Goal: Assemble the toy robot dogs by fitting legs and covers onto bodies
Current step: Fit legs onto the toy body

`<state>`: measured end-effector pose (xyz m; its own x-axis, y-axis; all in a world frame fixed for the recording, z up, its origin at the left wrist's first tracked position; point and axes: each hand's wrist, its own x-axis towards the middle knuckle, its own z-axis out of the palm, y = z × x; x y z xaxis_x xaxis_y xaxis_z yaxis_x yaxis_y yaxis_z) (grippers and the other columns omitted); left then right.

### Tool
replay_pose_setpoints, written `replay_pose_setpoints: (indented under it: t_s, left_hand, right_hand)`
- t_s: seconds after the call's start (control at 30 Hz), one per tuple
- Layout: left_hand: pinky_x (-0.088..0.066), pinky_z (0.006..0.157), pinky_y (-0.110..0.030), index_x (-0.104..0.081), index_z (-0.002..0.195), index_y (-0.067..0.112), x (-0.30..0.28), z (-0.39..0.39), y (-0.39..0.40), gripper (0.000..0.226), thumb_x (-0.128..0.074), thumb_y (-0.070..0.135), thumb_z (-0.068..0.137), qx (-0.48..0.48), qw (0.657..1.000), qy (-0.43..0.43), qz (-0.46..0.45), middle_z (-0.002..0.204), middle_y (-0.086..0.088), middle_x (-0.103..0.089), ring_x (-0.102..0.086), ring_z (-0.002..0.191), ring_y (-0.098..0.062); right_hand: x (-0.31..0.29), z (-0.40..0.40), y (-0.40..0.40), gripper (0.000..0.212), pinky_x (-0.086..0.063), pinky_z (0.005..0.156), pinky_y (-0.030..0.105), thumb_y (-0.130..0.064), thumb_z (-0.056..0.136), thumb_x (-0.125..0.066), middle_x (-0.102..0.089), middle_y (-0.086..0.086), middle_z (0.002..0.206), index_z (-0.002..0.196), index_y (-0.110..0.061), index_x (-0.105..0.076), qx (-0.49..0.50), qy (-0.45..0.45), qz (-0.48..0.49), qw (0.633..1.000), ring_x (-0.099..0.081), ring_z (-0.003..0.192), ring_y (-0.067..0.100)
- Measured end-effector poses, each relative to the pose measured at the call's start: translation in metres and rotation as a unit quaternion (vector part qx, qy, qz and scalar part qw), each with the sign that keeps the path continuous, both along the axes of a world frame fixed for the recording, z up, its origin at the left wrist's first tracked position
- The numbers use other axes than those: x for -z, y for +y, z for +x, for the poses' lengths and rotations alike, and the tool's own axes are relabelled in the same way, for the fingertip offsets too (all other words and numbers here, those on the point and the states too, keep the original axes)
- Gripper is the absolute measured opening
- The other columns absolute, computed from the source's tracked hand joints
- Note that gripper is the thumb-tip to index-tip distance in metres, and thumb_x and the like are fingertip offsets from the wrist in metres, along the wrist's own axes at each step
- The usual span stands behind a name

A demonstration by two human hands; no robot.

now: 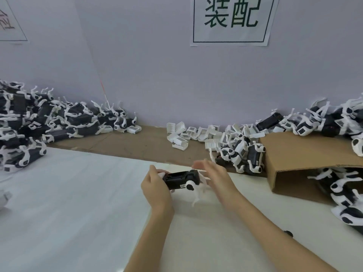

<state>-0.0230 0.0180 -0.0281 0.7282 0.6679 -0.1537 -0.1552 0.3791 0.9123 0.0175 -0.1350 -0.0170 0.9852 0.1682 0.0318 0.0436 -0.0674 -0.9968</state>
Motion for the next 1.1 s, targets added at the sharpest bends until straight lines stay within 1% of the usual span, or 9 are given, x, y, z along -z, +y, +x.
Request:
replay_pose_setpoints:
  t_s: [0.13,0.2,0.27,0.37,0.5,0.63,0.73,0.9,1.1]
  left_hand:
    - [-0.050,0.063,-0.037,-0.064,0.063,0.013,0.005,0.008,0.004,0.049,-0.048,0.028,0.107,-0.024,1.000,-0.007,-0.012,0.075,-0.009,-0.068,-0.063,0.070,-0.029]
    - [-0.052,0.070,-0.042,-0.064,0.059,0.016,0.005,0.009,0.001,0.053,-0.047,0.027,0.107,-0.027,1.000,-0.015,0.004,0.075,-0.008,-0.068,-0.062,0.074,-0.029]
    - [-0.051,0.073,-0.045,-0.064,0.060,0.014,0.006,0.011,-0.002,0.052,-0.046,0.025,0.107,-0.034,0.998,-0.020,0.039,0.072,-0.005,-0.068,-0.061,0.074,-0.027]
    - [-0.049,0.072,-0.038,-0.064,0.067,0.007,0.009,0.012,-0.005,0.048,-0.045,0.024,0.107,-0.033,0.996,-0.031,0.082,0.071,-0.008,-0.065,-0.058,0.069,-0.019]
    - [-0.046,0.067,-0.032,-0.060,0.070,0.005,0.009,0.011,-0.011,0.040,-0.042,0.034,0.091,-0.014,0.992,-0.051,0.113,0.076,-0.019,-0.061,-0.054,0.068,-0.018]
    - [-0.046,0.064,-0.026,-0.059,0.073,0.002,0.011,0.010,-0.014,0.039,-0.045,0.019,0.106,-0.007,0.988,-0.039,0.148,0.075,-0.015,-0.062,-0.053,0.065,-0.014]
    - [-0.045,0.065,-0.030,-0.059,0.073,0.002,0.009,0.010,-0.012,0.039,-0.045,0.016,0.106,-0.008,0.990,-0.026,0.140,0.076,-0.016,-0.062,-0.052,0.063,-0.012]
    - [-0.043,0.068,-0.037,-0.059,0.071,0.003,0.004,0.003,-0.016,0.036,-0.046,0.018,0.102,0.003,0.993,-0.015,0.120,0.071,-0.005,-0.061,-0.051,0.066,-0.018]
    - [-0.044,0.073,-0.039,-0.058,0.073,-0.001,-0.006,-0.010,-0.028,0.032,-0.046,0.015,0.098,0.030,0.990,-0.034,0.136,0.082,-0.024,-0.064,-0.052,0.072,-0.021]
  right_hand:
    - [0.000,0.078,0.036,0.029,-0.052,0.101,0.032,-0.019,0.108,-0.050,-0.066,-0.007,0.134,0.132,-0.021,-0.066,-0.010,-0.105,-0.199,0.974,-0.060,0.126,0.013]
    - [-0.002,0.110,0.050,0.037,-0.045,0.102,0.029,-0.021,0.106,-0.050,-0.059,-0.008,0.144,0.142,-0.026,-0.059,-0.010,-0.153,-0.323,0.934,-0.055,0.126,0.011]
    - [0.001,0.136,0.060,0.045,-0.040,0.107,0.031,-0.019,0.106,-0.050,-0.051,-0.001,0.154,0.151,-0.021,-0.051,-0.023,-0.190,-0.409,0.892,-0.049,0.136,0.019]
    - [0.013,0.156,0.063,0.049,-0.039,0.113,0.041,-0.013,0.106,-0.049,-0.046,0.003,0.156,0.155,-0.017,-0.046,-0.058,-0.241,-0.517,0.820,-0.043,0.139,0.028]
    - [0.022,0.153,0.059,0.035,-0.046,0.102,0.041,-0.015,0.100,-0.065,-0.065,0.000,0.131,0.135,-0.019,-0.064,0.011,-0.294,-0.467,0.834,-0.055,0.122,0.022]
    - [0.015,0.127,0.047,0.020,-0.054,0.085,0.041,-0.017,0.092,-0.075,-0.070,-0.007,0.094,0.110,-0.024,-0.070,0.065,-0.263,-0.417,0.867,-0.063,0.097,0.017]
    - [0.001,0.096,0.022,0.024,-0.055,0.082,0.031,-0.015,0.091,-0.075,-0.072,-0.009,0.092,0.112,-0.024,-0.073,0.079,-0.204,-0.304,0.927,-0.066,0.089,0.012]
    - [-0.029,0.024,-0.043,0.014,-0.050,0.073,0.010,-0.014,0.089,-0.080,-0.079,-0.008,0.088,0.098,-0.025,-0.079,0.068,-0.125,-0.145,0.979,-0.072,0.086,0.004]
    - [-0.014,-0.061,-0.105,0.011,-0.054,0.089,0.027,-0.026,0.089,-0.080,-0.079,-0.002,0.097,0.097,-0.018,-0.080,0.119,-0.043,-0.045,0.991,-0.074,0.094,0.011]
